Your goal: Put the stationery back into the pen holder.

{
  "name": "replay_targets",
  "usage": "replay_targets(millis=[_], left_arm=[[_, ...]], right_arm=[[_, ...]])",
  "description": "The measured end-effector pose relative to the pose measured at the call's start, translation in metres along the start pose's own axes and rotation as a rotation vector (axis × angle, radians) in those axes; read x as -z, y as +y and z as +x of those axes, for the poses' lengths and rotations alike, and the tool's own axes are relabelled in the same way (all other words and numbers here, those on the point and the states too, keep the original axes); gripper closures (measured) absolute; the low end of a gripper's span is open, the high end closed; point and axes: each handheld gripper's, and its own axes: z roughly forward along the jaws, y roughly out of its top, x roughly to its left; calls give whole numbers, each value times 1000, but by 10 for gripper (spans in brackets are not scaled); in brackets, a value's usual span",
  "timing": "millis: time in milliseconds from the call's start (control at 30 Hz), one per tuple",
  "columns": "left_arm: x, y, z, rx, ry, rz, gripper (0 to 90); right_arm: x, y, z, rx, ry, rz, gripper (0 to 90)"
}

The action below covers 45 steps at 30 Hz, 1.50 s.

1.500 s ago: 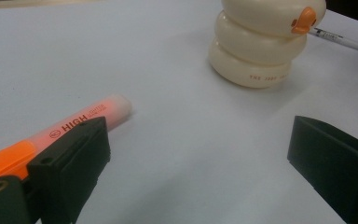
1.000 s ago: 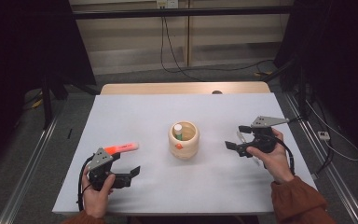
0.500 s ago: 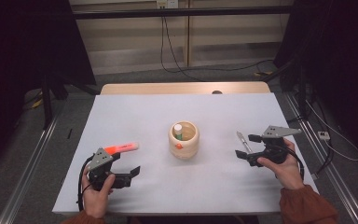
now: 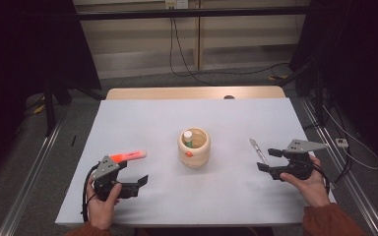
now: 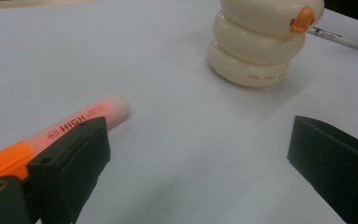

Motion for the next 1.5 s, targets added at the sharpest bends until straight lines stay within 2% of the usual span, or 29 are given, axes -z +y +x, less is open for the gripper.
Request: replay_targets(millis=[433,600,667,967,1233,1333,1500], left_arm=[[0,0,0,0,-2,2,55],[0,0,0,1,0,1,55],[0,0,0,2,0,2,55],[0,0,0,3,0,1,55],[-1,0,0,-2,0,7,55],[-2,0,-1,3,1,8,55],[-2,0,0,1,4,11,55]], right_arm=[[-5,-2,-2,1,66,72,639],[-5,-3,-1,10,75,101,817],[-6,-4,-1,16,60,118,892],[-7,-7,-1,28,30,201,900],[-10,-4,-7,11,3,205,900],[-16,4,-15,11,-42,196,900],[-29,19,-36,-22,-103,181,900]])
